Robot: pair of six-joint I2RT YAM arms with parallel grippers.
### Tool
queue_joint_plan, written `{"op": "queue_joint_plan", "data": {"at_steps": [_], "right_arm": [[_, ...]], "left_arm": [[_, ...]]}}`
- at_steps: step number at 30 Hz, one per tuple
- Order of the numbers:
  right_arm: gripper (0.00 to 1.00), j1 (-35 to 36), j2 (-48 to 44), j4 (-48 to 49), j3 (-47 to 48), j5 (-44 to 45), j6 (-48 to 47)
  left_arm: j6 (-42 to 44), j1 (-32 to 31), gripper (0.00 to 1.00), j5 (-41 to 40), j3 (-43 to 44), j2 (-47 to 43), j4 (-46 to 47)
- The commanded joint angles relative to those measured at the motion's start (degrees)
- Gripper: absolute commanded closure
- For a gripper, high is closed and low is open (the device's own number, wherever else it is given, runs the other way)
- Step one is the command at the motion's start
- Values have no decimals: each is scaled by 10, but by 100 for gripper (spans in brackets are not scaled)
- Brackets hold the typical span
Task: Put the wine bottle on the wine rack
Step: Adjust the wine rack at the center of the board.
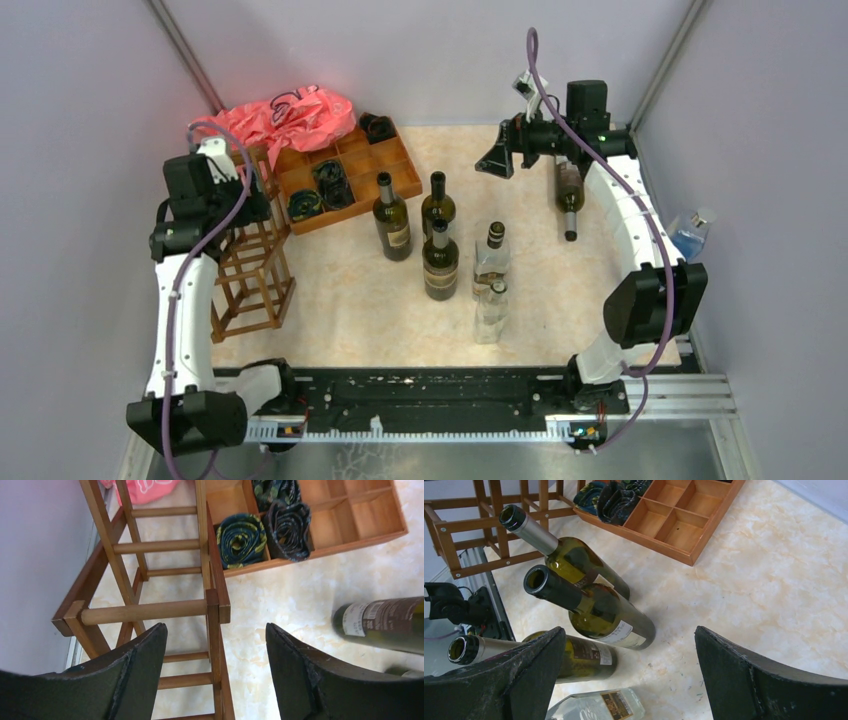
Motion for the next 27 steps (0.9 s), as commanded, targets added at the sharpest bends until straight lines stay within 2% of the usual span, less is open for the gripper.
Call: {"op": "queue_joint_plan", "data": {"at_steps": [1, 8, 13, 20, 27], "right_arm": [[1, 2, -27, 11, 18, -21, 3], [1, 2, -20, 20, 19, -30, 17], [1, 2, -19, 23, 18, -32, 21], [1, 2, -28, 24, 9, -29, 21], [1, 2, -32, 23, 7, -25, 20]], "left_arm": [[-18, 2, 22, -5, 55, 13, -53], [25, 2, 20, -14, 135, 62, -47], [44, 2, 25, -15, 175, 173, -41], [92, 3, 31, -13, 195, 273, 14], [123, 2, 36, 0, 186, 315, 78]]}}
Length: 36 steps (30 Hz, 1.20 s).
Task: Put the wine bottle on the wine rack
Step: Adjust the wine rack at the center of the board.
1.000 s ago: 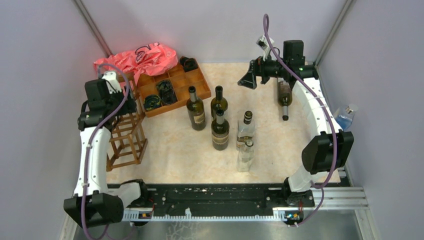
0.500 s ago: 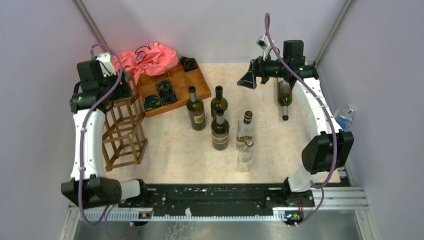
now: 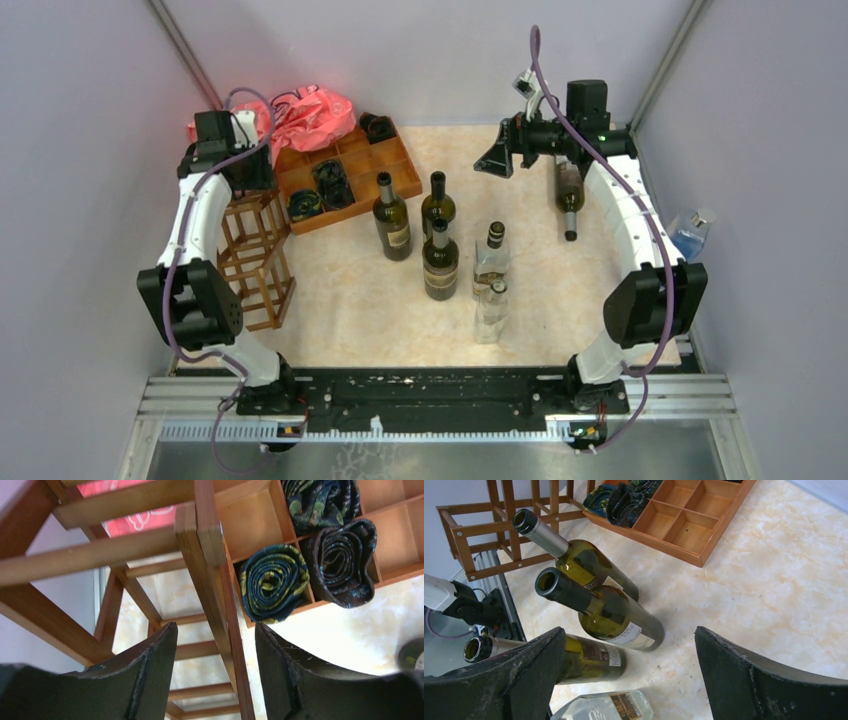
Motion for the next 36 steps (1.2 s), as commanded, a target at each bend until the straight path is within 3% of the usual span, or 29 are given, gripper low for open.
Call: {"op": "queue_joint_plan", "data": {"at_steps": [1, 6, 9, 10, 17, 21, 24, 26, 31, 36], "right_arm": [[1, 2, -32, 20, 7, -8, 0], [1, 2, -31, 20, 7, -7, 1], [1, 2, -31, 20, 8, -6, 2], [1, 3, -31, 20, 8, -6, 2], [1, 2, -27, 19, 14, -7, 2], [1, 3, -26, 18, 16, -9, 4], [1, 2, -27, 18, 16, -10, 5], [1, 2, -28, 18, 16, -10, 5], [1, 2, -31, 16, 15, -12, 5], [1, 2, -32, 15, 19, -15, 5]], "left_arm": [[40, 2, 37, 19, 10, 12, 66], [68, 3, 55, 51, 9, 27, 81], [93, 3, 76, 61, 5, 26, 82], [100, 2, 78, 60, 4, 24, 81], [148, 3, 89, 122, -18, 2, 63], [161, 3, 89, 139, -34, -12, 56], [160, 5, 86, 135, -43, -17, 57], [152, 6, 78, 118, -44, -20, 62], [119, 7, 42, 92, -29, -31, 67], [73, 7, 24, 56, -7, -55, 71]]}}
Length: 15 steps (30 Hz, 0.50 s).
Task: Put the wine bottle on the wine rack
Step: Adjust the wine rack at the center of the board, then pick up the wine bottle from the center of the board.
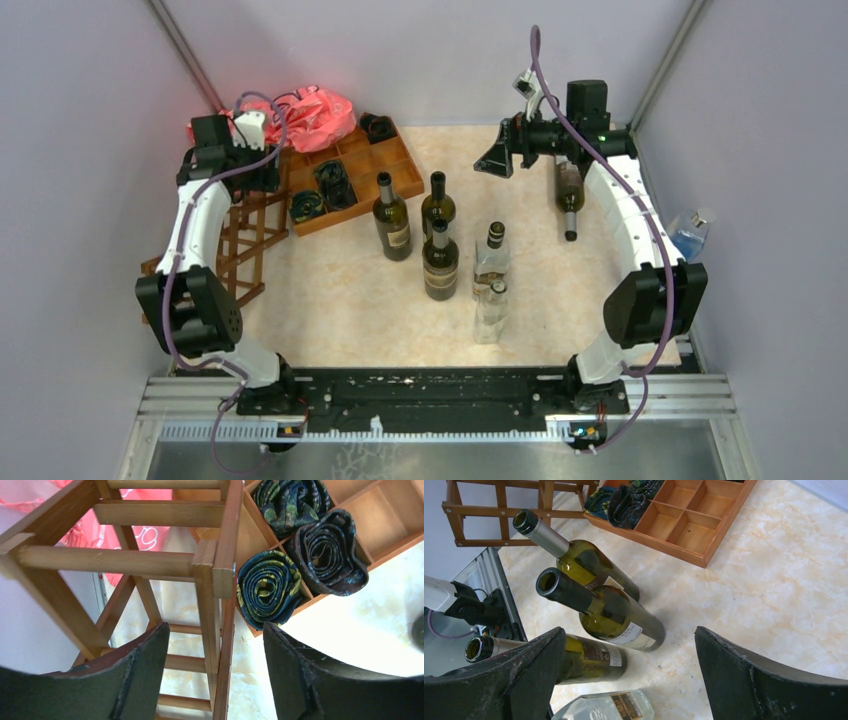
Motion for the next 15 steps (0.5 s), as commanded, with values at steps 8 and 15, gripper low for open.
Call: {"op": "queue_joint_plan", "data": {"at_steps": [8, 15], "right_arm": [[1, 2, -50, -10, 26, -23, -56], [1, 2, -89, -30, 18, -43, -147]], "left_arm": [[-212, 3, 2, 9, 68, -142, 0], [-467, 3, 2, 266, -95, -282, 215]]}}
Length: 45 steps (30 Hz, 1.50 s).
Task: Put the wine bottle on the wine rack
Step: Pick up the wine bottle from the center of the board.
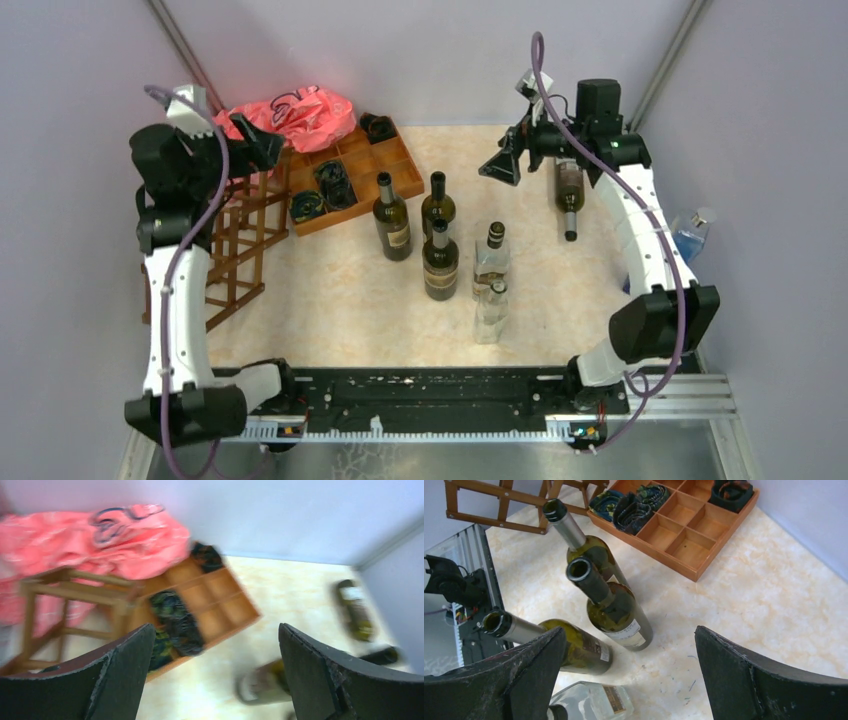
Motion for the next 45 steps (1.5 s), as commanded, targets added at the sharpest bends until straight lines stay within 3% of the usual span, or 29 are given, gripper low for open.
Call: {"op": "queue_joint_plan", "data": {"at_steps": [1, 3, 6, 15, 17, 20, 22, 24, 34, 45], "right_arm": [[1, 2, -53, -12, 17, -29, -70], [1, 2, -64, -24, 13, -35, -78], [1, 2, -88, -28, -6, -44, -91], [1, 2, -131, 1, -63, -45, -86], [1, 2, -133, 4, -66, -44, -79], [1, 2, -137, 12, -71, -43, -68], [1, 2, -142, 14, -75, -39, -65], [1, 2, -150, 20, -82, -36, -64], [1, 2, -172, 29, -105, -34, -54], [1, 2, -170, 39, -112, -36, -47]], "left_arm": [[-204, 2, 2, 193, -101, -65, 163], [-232, 2, 3, 250, -126, -81, 210], [-250, 1, 10, 293, -126, -85, 195], [-175, -30, 13, 259, -126, -105, 88], [-118, -108, 12, 175, -106, -95, 42], [-16, -293, 9, -46, -27, -37, -67], [9, -332, 8, -127, 10, -2, -110], [24, -335, 8, -139, -5, -9, -84], [92, -343, 13, -42, -199, -35, 160], [133, -374, 18, -48, -229, 38, 275]]}}
